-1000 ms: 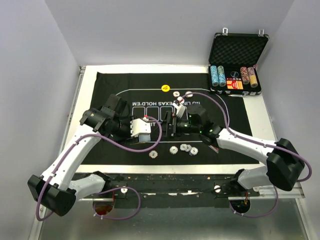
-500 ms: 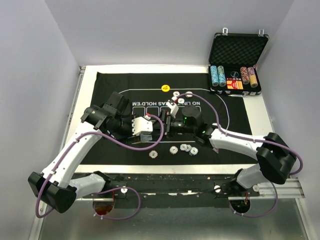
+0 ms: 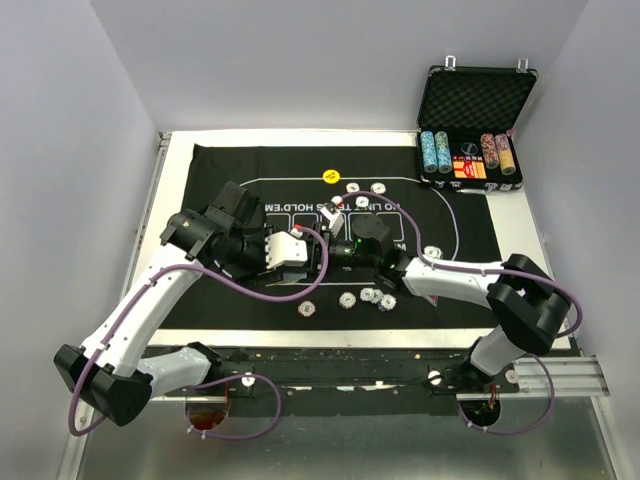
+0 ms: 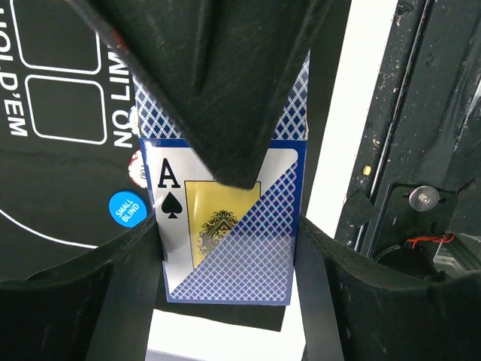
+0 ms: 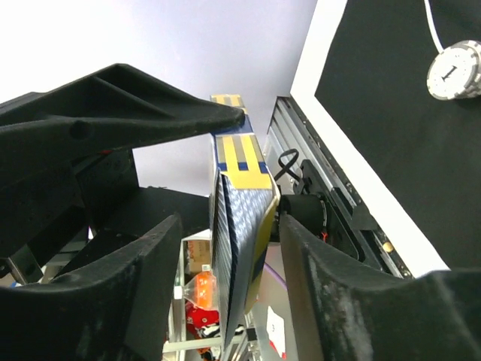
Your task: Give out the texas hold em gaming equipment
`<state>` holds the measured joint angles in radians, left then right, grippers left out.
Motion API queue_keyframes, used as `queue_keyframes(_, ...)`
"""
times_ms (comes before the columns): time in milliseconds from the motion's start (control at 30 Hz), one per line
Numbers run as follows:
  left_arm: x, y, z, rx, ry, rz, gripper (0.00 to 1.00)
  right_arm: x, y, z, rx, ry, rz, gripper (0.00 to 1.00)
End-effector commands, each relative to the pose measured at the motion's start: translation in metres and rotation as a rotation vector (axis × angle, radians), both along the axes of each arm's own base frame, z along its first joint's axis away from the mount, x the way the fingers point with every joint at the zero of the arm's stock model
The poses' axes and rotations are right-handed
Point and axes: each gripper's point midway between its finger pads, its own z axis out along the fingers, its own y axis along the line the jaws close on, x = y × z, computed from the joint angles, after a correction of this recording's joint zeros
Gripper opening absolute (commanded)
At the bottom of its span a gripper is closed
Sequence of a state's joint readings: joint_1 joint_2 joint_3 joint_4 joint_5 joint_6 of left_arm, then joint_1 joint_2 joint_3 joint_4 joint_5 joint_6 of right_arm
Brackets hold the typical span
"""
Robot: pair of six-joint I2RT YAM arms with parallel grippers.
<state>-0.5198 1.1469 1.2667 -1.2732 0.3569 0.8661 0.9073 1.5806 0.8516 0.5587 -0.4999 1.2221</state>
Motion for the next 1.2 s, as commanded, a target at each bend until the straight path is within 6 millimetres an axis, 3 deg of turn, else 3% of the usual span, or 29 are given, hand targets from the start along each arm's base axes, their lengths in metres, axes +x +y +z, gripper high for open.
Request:
queue_keyframes(0,0.000,-0.009,0.012,-0.042,-0.017,-0.010,0.43,-0.003,0.009,0.016,0.088,0.013,0.021,0.60)
queue_keyframes(300,0.004,-0.013,0.011,-0.050,-0.022,0.002,0.43,-0.006,0.011,0.015,0.096,0.032,0.031,0.47)
queue_keyframes(533,0.012,-0.016,0.019,-0.064,-0.044,0.025,0.45,-0.006,0.011,0.006,0.069,0.048,0.024,0.26)
queue_keyframes(667,0.017,-0.018,0.029,-0.086,-0.071,0.056,0.66,-0.007,0.010,0.006,0.068,0.054,0.020,0.17)
queue_keyframes(767,0.018,-0.017,0.039,-0.103,-0.102,0.067,0.76,-0.006,0.008,0.008,0.071,0.056,0.009,0.15)
queue_keyframes(1000,0.008,-0.021,0.067,-0.188,-0.166,0.025,0.83,0.006,-0.005,0.018,0.081,0.059,-0.024,0.13)
queue_keyframes(1167,0.000,-0.021,0.074,-0.227,-0.178,0.006,0.91,0.014,-0.021,0.024,0.096,0.066,-0.042,0.13)
